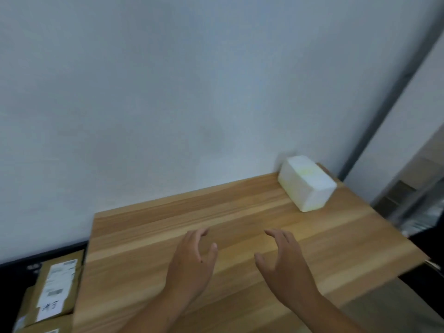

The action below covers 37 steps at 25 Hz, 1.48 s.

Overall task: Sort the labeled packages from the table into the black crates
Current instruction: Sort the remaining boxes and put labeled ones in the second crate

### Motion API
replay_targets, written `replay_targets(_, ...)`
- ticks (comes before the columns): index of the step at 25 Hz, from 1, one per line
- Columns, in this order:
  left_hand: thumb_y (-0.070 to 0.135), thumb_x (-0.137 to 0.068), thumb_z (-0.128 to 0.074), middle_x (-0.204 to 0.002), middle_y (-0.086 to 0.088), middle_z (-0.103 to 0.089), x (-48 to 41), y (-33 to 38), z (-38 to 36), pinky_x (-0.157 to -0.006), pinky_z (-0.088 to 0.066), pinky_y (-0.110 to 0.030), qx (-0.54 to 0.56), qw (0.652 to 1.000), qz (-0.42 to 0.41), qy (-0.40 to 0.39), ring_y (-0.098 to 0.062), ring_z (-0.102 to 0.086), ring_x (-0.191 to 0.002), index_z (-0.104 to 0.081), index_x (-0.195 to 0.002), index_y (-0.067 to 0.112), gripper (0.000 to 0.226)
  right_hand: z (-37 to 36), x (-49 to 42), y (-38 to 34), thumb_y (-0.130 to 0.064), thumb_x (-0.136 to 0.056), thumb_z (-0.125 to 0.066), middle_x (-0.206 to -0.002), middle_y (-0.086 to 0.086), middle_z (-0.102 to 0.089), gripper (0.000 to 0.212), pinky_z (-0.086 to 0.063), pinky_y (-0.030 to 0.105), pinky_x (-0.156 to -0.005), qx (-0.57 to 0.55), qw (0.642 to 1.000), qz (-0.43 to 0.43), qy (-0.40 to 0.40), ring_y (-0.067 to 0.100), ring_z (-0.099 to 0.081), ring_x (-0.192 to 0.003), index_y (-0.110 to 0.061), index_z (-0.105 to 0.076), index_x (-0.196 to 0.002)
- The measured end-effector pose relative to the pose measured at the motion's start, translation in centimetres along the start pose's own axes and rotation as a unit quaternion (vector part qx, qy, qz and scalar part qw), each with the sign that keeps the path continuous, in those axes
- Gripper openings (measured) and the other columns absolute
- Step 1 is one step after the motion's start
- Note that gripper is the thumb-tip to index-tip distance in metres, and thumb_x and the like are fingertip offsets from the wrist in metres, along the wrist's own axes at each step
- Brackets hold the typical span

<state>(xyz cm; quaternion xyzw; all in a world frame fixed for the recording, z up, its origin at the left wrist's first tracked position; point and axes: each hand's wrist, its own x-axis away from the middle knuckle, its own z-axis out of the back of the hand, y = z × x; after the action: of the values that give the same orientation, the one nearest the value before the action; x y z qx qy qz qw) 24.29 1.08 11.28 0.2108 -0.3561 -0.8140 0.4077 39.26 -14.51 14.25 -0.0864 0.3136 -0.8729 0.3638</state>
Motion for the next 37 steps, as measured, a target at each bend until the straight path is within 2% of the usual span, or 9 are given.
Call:
replay_targets(3,0.049,-0.098,-0.055,-0.133,0.024,-0.052,-0.4,7.7,-8.4,-0.103,-0.047,-0.034,0.011,1.0,-0.002,-0.023,0.001,-0.05,-0.123,-0.05,-0.139,0.041,0.043,6.2,-1.2,8.6,-0.032,-0.085,-0.072,-0.129,-0.01,-0.05,0.054,-0.043,0.031,-0.103,-0.024,0.999,-0.035,0.028,0.013,-0.05,-0.125,-0.027,-0.052,-0.134)
replay_targets(8,0.051,-0.097,-0.055,-0.133,0.025,-0.053,-1.2,17.3,-18.4,-0.101,-0.049,-0.035,0.027,0.997,-0.002,-0.079,0.001,-0.051,-0.122,-0.051,-0.139,0.04,0.044,15.0,-2.5,18.3,-0.039,-0.088,-0.068,-0.123,-0.019,-0.044,0.052,-0.043,0.027,-0.099,-0.063,0.994,-0.078,0.039,0.005,-0.045,-0.12,-0.033,-0.048,-0.136)
replay_targets(15,0.052,-0.099,-0.053,-0.134,0.021,-0.054,-7.7,21.8,-26.3,-0.097,-0.049,-0.032,0.059,0.992,0.054,-0.097,-0.002,-0.053,-0.119,-0.051,-0.14,0.038,0.043,18.5,-8.2,25.7,-0.042,-0.092,-0.065,-0.122,-0.022,-0.044,0.046,-0.045,0.027,-0.097,-0.104,0.987,-0.123,0.016,0.001,-0.046,-0.118,-0.035,-0.049,-0.135)
replay_targets(19,0.061,-0.094,-0.053,-0.137,0.016,-0.054,-14.7,22.6,-29.5,-0.098,-0.053,-0.039,0.092,0.989,0.087,-0.073,-0.004,-0.053,-0.118,-0.052,-0.14,0.037,0.053,18.4,-14.7,28.3,-0.046,-0.091,-0.065,-0.12,-0.026,-0.045,0.046,-0.045,0.025,-0.092,-0.098,0.987,-0.127,-0.014,0.0,-0.048,-0.114,-0.037,-0.05,-0.133)
replay_targets(22,0.07,-0.09,-0.051,-0.146,0.011,-0.049,-20.6,22.2,-32.1,-0.107,-0.048,-0.044,0.127,0.982,0.126,-0.065,-0.012,-0.048,-0.132,-0.047,-0.147,0.033,0.068,17.2,-21.3,30.4,-0.048,-0.09,-0.066,-0.126,-0.021,-0.05,0.047,-0.044,0.023,-0.085,-0.095,0.986,-0.134,-0.036,-0.001,-0.051,-0.111,-0.036,-0.051,-0.133)
replay_targets(28,0.084,-0.079,-0.053,-0.161,-0.001,-0.037,-27.9,19.4,-37.5,-0.116,-0.039,-0.05,0.171,0.947,0.263,-0.066,-0.025,-0.039,-0.145,-0.039,-0.156,0.024,0.098,12.2,-34.2,33.2,-0.059,-0.089,-0.065,-0.13,-0.01,-0.05,0.069,-0.046,0.026,-0.08,-0.129,0.97,-0.194,-0.068,0.008,-0.05,-0.114,-0.028,-0.041,-0.147)
replay_targets(31,0.085,-0.078,-0.056,-0.163,-0.002,-0.033,-29.5,18.7,-39.7,-0.107,-0.043,-0.045,0.169,0.938,0.293,-0.078,-0.027,-0.039,-0.146,-0.032,-0.158,0.027,0.102,10.0,-38.6,34.3,-0.058,-0.089,-0.066,-0.129,-0.008,-0.052,0.069,-0.048,0.015,-0.064,-0.172,0.96,-0.197,-0.105,0.003,-0.056,-0.102,-0.029,-0.041,-0.146)
replay_targets(33,0.085,-0.078,-0.056,-0.154,0.001,-0.042,-29.9,18.3,-41.0,-0.094,-0.047,-0.036,0.17,0.937,0.293,-0.087,-0.023,-0.048,-0.136,-0.034,-0.156,0.029,0.099,8.5,-40.1,35.0,-0.057,-0.088,-0.067,-0.125,-0.006,-0.058,0.065,-0.053,0.015,-0.059,-0.189,0.954,-0.196,-0.128,0.006,-0.061,-0.099,-0.027,-0.045,-0.142)
replay_targets(37,0.073,-0.087,-0.058,-0.14,0.011,-0.056,-29.1,19.0,-42.2,-0.083,-0.062,-0.032,0.297,0.911,0.263,-0.109,-0.01,-0.06,-0.114,-0.039,-0.15,0.039,0.075,7.2,-40.4,35.5,-0.058,-0.088,-0.065,-0.113,-0.013,-0.063,0.05,-0.052,0.012,-0.055,-0.234,0.939,-0.208,-0.143,0.007,-0.064,-0.095,-0.032,-0.051,-0.129)
